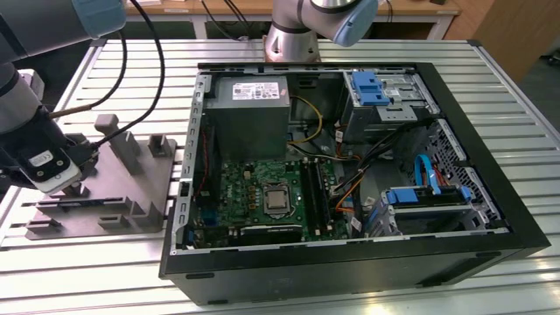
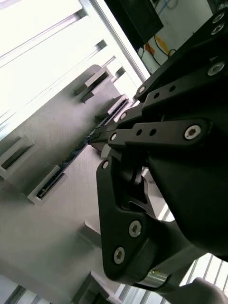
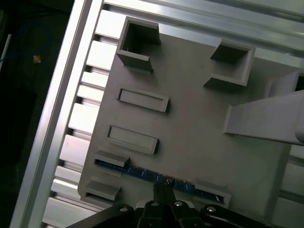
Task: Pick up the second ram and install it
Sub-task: 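Pick up the second ram and move it above second insertion slot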
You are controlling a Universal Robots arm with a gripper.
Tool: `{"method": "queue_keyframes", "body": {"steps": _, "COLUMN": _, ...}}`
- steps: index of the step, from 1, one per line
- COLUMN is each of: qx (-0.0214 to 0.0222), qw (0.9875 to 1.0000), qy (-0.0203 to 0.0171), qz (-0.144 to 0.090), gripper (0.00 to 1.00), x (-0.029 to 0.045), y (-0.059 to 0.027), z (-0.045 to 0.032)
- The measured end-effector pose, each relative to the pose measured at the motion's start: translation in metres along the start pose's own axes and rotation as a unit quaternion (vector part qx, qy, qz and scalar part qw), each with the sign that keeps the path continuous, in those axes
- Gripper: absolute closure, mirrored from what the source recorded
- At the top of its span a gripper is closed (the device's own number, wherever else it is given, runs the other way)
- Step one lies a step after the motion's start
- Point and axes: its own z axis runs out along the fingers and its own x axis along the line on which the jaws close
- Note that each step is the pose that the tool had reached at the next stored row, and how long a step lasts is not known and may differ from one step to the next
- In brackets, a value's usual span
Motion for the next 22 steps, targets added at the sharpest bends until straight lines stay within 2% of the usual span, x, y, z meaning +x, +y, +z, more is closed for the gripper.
{"method": "queue_keyframes", "body": {"steps": 5, "qx": 0.0023, "qw": 0.9994, "qy": 0.0014, "qz": -0.035, "gripper": 0.89, "x": 0.0000, "y": 0.0000, "z": 0.0000}}
{"method": "queue_keyframes", "body": {"steps": 10, "qx": 0.0045, "qw": 0.9977, "qy": 0.0026, "qz": -0.067, "gripper": 0.89, "x": 0.0000, "y": 0.0000, "z": 0.0000}}
{"method": "queue_keyframes", "body": {"steps": 16, "qx": 0.0068, "qw": 0.9947, "qy": 0.0039, "qz": -0.103, "gripper": 0.89, "x": 0.0000, "y": 0.0000, "z": 0.0001}}
{"method": "queue_keyframes", "body": {"steps": 22, "qx": 0.0092, "qw": 0.9904, "qy": 0.0053, "qz": -0.138, "gripper": 0.89, "x": 0.0000, "y": 0.0000, "z": 0.0000}}
